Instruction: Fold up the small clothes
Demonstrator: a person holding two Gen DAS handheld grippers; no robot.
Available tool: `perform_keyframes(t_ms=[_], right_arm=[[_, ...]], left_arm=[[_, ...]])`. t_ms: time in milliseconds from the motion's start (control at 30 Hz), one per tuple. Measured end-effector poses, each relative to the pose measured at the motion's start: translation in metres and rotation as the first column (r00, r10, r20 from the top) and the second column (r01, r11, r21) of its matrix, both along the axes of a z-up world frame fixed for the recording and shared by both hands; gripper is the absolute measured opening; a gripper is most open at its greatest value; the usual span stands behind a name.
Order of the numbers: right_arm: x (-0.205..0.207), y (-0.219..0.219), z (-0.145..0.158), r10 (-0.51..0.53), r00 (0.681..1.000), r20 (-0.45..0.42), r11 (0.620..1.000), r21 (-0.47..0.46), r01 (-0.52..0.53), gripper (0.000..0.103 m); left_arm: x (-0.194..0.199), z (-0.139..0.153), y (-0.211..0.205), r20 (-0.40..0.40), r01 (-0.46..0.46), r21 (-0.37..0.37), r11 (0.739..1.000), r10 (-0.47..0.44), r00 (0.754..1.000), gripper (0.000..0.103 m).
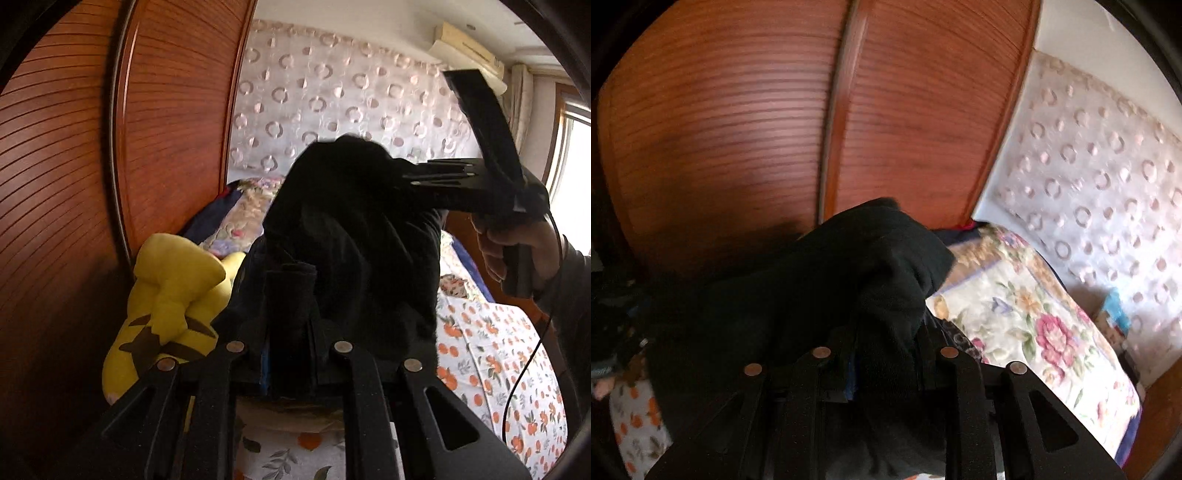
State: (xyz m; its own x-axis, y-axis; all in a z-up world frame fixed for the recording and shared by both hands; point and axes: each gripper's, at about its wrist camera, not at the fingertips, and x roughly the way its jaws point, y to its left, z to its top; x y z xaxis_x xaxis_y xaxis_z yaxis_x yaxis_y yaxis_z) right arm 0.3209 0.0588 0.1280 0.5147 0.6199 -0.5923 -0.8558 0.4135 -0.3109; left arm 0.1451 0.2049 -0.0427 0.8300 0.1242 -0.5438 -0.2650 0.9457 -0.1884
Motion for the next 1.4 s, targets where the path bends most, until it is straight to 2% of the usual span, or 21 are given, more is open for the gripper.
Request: perform_keyframes(t_ms=[67, 167, 200, 267, 333, 367, 500, 667, 867, 1067, 1167, 1400], right_arm=[[0.009, 0.003, -0.003, -0.060, 0.998, -0.001, 0.998, 0.010, 0.060, 0.040], [-0.006, -0.012, 0.004, -0.094, 0.995, -0.021, 0.992, 0.081, 0.095, 0.061], [-0.020, -0.019, 0.005, -0.101, 0.995, -0.028, 0.989, 0.102, 0.103, 0.069], [-0.035, -0.041, 0.005, -0.130, 0.991, -0.040, 0.980, 0.148, 0.134, 0.076], [-0.053, -0.064, 0.000, -0.165, 0.985, -0.041, 0.968, 0.183, 0.169, 0.078], [-0.067, -0.077, -0.006, -0.186, 0.982, -0.038, 0.963, 0.193, 0.190, 0.079], [-0.121, -0.120, -0.025, -0.273, 0.960, -0.054, 0.930, 0.239, 0.278, 0.079], [-0.184, -0.168, -0.041, -0.366, 0.926, -0.095, 0.879, 0.290, 0.378, 0.079], [-0.257, -0.201, -0.042, -0.482, 0.869, -0.112, 0.794, 0.364, 0.487, 0.079], [-0.318, -0.208, -0.034, -0.561, 0.823, -0.090, 0.721, 0.434, 0.539, 0.079], [-0.344, -0.206, -0.042, -0.591, 0.802, -0.090, 0.686, 0.468, 0.557, 0.079], [-0.378, -0.202, -0.055, -0.625, 0.777, -0.082, 0.641, 0.514, 0.570, 0.079]], left_arm=[[-0.004, -0.001, -0.003, -0.009, -0.001, 0.008, 1.000, 0.001, 1.000, 0.019], [-0.020, 0.004, -0.006, 0.014, -0.002, 0.048, 0.999, 0.002, 1.000, 0.037], [-0.024, 0.008, -0.008, 0.031, 0.000, 0.063, 0.998, -0.002, 1.000, 0.046], [-0.031, 0.013, -0.013, 0.058, 0.016, 0.077, 0.997, -0.021, 0.998, 0.057], [-0.037, 0.020, -0.023, 0.078, 0.027, 0.100, 0.995, -0.035, 0.996, 0.080], [-0.040, 0.023, -0.030, 0.092, 0.038, 0.113, 0.993, -0.048, 0.995, 0.082], [-0.049, 0.034, -0.061, 0.103, 0.087, 0.163, 0.983, -0.105, 0.989, 0.082], [-0.058, 0.041, -0.103, 0.129, 0.160, 0.165, 0.973, -0.182, 0.975, 0.082], [-0.070, 0.054, -0.153, 0.156, 0.213, 0.181, 0.960, -0.242, 0.958, 0.082], [-0.085, 0.070, -0.196, 0.166, 0.255, 0.205, 0.945, -0.291, 0.942, 0.082], [-0.091, 0.079, -0.206, 0.176, 0.262, 0.209, 0.942, -0.300, 0.938, 0.082], [-0.095, 0.088, -0.215, 0.177, 0.262, 0.203, 0.943, -0.298, 0.938, 0.082]])
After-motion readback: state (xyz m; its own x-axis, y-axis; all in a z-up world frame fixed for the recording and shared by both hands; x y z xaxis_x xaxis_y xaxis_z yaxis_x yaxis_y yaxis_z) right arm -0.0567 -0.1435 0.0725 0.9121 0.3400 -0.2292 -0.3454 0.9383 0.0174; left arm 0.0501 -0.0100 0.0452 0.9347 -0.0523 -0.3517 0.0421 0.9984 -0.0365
